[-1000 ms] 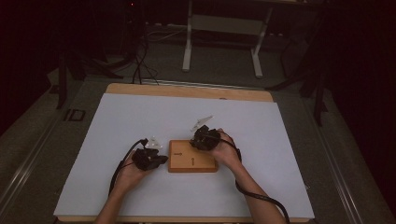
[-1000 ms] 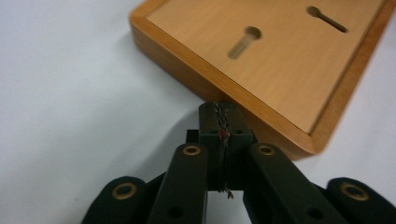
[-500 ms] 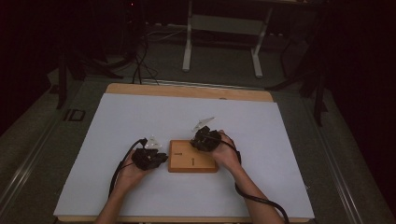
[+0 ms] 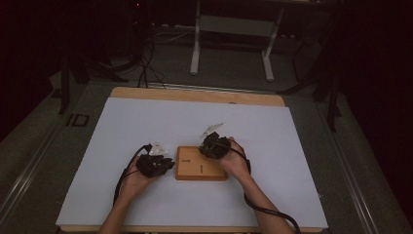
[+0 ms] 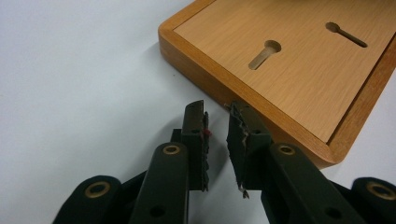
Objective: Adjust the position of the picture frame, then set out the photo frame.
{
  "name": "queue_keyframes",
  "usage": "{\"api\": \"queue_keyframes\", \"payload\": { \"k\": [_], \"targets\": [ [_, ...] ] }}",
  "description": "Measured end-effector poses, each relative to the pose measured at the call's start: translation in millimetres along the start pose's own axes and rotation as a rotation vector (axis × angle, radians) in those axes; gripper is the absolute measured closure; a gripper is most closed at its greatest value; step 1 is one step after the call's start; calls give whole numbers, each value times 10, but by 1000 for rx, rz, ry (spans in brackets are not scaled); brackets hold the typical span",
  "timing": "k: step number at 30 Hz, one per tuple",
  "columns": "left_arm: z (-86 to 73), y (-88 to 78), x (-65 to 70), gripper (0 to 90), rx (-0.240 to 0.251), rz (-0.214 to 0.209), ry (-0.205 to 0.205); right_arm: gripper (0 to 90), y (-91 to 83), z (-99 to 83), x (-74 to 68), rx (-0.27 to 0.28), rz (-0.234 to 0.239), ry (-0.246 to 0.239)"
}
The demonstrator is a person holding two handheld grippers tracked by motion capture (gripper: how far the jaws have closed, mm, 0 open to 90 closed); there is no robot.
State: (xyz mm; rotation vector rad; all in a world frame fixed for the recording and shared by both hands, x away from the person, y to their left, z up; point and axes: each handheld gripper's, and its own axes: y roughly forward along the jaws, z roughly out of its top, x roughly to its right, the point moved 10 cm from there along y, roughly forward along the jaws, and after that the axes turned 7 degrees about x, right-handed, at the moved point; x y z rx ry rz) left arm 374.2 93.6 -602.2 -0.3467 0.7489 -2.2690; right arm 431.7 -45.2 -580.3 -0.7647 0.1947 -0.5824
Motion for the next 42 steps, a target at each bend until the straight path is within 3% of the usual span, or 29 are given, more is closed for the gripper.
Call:
{"api": "queue_keyframes", "payload": {
  "k": [12, 18, 20, 29, 36, 42],
  "targets": [
    [31, -41, -21, 733, 27, 2, -13, 838, -20, -26, 17, 7, -3, 20],
    [68, -83, -3, 694, 50, -6, -14, 636, -74, -75, -4, 30, 52, 5],
    [78, -93, -1, 675, 56, -5, -16, 584, -108, -83, -3, 42, 39, -9],
    [124, -107, 38, 619, 84, -18, -28, 500, -331, -174, -1, 83, 1, -39],
    [148, -98, 54, 577, 88, -24, -36, 464, -544, -371, 85, 116, -32, 5],
    [186, -88, 84, 550, 102, -29, -43, 456, -598, -497, 137, 146, -48, 48]
  ]
}}
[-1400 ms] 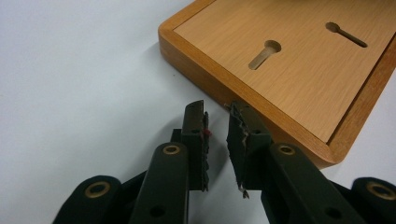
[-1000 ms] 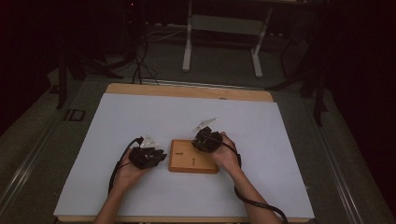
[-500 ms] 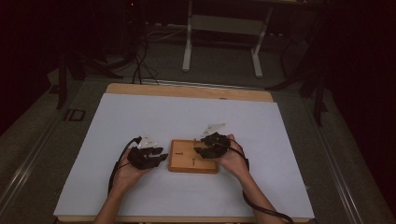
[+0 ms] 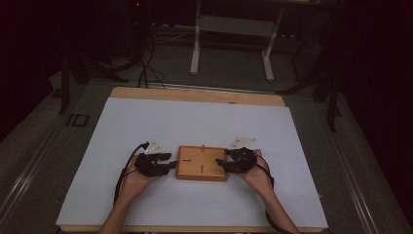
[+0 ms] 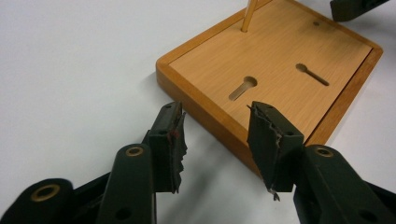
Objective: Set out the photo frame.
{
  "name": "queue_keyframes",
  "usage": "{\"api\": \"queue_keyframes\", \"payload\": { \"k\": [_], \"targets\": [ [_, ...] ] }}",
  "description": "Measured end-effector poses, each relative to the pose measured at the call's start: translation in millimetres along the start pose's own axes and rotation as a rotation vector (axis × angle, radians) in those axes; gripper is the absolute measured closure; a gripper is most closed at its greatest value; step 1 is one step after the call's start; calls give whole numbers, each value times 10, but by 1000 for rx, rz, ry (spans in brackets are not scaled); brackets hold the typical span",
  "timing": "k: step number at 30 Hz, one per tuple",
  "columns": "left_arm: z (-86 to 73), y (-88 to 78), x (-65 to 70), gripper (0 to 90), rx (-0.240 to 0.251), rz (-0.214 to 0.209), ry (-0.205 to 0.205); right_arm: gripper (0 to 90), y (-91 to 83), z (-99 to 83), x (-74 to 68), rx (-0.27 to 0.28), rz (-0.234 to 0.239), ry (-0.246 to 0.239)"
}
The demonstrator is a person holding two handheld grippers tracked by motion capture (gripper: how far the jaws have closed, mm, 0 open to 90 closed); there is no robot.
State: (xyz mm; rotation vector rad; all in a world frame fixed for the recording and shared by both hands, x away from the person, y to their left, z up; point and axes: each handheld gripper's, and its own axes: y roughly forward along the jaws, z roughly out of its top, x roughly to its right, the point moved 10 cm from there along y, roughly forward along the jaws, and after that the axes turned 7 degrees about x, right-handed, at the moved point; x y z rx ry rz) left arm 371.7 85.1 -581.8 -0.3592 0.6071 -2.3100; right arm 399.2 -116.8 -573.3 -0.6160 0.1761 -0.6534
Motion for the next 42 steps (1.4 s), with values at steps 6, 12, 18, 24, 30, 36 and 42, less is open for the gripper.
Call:
{"api": "queue_keyframes", "payload": {
  "k": [6, 12, 18, 24, 30, 36, 42],
  "targets": [
    [50, 21, 78, 560, 11, -34, 4, 472, -98, -10, 43, 28, -5, 41],
    [126, 61, 100, 569, 13, -28, 21, 467, -158, -1, 87, 43, -3, 75],
    [221, 109, 127, 584, 10, -31, 43, 453, -162, -32, 94, 35, 10, 106],
    [344, 179, 172, 596, 19, -45, 63, 421, -179, -39, 85, 29, 10, 100],
    [462, 319, 195, 593, 15, -55, 85, 403, -171, -70, 86, 7, -8, 81],
    [520, 433, 195, 608, 7, -58, 104, 426, -157, -86, 70, -3, -23, 61],
    [539, 539, 202, 639, -1, -69, 105, 440, -181, -59, 69, 18, -24, 52]
  ]
}}
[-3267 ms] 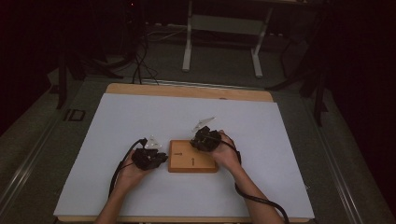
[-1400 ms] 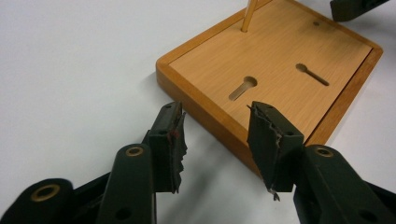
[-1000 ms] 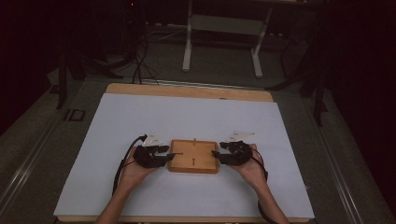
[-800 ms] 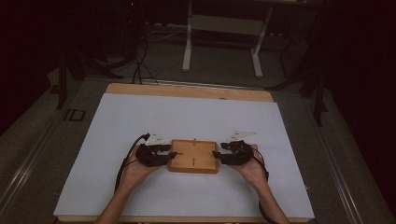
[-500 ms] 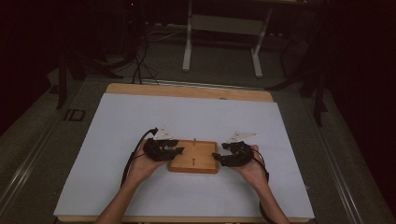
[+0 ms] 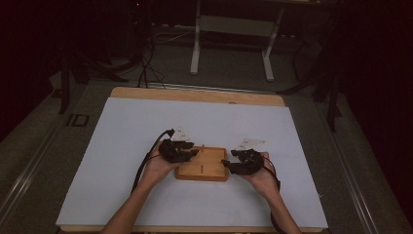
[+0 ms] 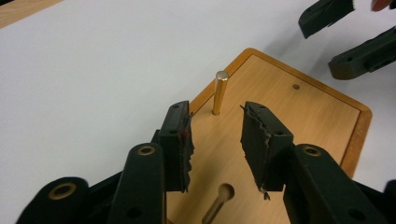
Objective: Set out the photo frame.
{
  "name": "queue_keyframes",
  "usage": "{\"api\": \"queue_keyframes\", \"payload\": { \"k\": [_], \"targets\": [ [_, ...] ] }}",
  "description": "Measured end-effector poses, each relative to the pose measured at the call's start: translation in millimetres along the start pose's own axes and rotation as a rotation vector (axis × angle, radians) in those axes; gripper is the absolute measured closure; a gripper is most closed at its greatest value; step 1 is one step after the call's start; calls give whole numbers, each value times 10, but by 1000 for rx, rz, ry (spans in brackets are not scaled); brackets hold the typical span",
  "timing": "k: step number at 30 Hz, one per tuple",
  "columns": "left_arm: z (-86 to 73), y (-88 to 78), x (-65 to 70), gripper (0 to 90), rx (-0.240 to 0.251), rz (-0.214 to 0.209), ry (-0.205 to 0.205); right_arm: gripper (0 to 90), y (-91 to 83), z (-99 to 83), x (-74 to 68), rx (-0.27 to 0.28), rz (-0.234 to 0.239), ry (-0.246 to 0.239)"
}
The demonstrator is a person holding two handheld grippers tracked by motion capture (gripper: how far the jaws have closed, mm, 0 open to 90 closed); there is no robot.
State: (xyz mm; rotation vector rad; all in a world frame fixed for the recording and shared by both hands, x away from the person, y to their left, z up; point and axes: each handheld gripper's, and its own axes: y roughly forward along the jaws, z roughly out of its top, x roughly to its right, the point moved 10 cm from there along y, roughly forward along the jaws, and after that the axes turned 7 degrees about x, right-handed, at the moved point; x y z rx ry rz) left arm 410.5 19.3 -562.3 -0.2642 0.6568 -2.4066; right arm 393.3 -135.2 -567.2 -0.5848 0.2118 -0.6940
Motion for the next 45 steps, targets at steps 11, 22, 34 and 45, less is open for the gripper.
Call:
{"api": "queue_keyframes", "payload": {
  "k": [11, 22, 34, 45],
  "targets": [
    [67, 200, 27, 686, 2, -17, -2, 449, -17, 4, -23, 7, 23, -16],
    [46, 340, 16, 788, -9, -13, -8, 449, -31, 2, -28, 7, 26, -20],
    [43, 377, 13, 834, 7, -39, -43, 448, -26, 1, -53, 7, 40, -28],
    [43, 381, -2, 840, -10, -65, -75, 447, -28, -1, -90, 3, 57, -33]
  ]
}}
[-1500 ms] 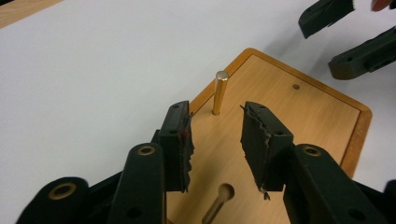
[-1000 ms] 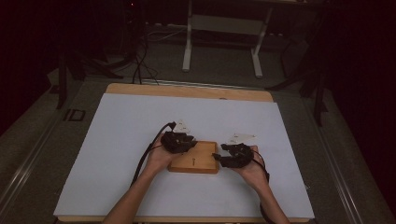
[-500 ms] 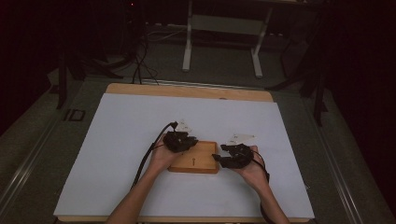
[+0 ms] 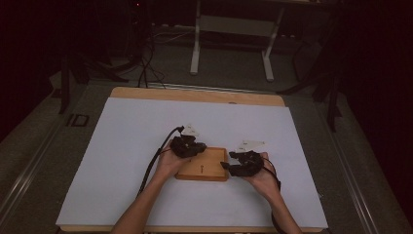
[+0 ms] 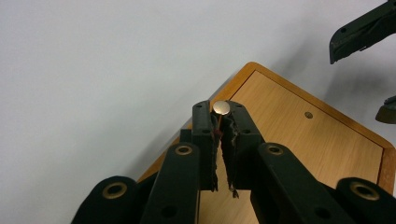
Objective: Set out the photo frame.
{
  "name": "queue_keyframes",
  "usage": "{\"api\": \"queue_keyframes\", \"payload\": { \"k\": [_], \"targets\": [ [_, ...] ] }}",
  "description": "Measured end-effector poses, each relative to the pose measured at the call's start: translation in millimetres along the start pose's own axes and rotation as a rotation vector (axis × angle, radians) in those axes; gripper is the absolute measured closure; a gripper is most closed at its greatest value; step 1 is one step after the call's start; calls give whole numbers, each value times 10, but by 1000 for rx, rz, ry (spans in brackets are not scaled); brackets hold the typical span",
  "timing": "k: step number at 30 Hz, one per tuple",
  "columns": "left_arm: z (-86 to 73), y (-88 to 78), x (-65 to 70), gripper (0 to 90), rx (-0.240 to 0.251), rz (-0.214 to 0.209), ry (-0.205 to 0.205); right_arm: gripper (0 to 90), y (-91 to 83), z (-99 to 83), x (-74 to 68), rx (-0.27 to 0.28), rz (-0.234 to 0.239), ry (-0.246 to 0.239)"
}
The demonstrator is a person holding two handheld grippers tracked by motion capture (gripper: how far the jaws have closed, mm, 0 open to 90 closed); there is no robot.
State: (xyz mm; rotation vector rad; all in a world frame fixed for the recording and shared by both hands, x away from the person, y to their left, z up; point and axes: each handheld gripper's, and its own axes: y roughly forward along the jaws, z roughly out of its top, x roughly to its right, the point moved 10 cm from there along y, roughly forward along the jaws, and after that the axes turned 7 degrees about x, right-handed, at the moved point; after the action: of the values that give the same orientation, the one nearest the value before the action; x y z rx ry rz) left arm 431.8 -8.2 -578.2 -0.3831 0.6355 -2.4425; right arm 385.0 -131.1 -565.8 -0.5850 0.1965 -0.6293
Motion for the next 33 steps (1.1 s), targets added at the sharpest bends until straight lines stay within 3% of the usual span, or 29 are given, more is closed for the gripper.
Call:
{"api": "queue_keyframes", "payload": {
  "k": [14, 25, 33],
  "targets": [
    [10, 15, -17, 843, -59, -23, 2, 437, -7, -10, -60, -4, 34, -17],
    [21, 33, -62, 845, -57, -87, -53, 428, -48, -11, -91, 6, 72, -20],
    [23, 40, -82, 845, -60, -104, -71, 420, -83, -6, -123, 10, 85, -37]
  ]
}}
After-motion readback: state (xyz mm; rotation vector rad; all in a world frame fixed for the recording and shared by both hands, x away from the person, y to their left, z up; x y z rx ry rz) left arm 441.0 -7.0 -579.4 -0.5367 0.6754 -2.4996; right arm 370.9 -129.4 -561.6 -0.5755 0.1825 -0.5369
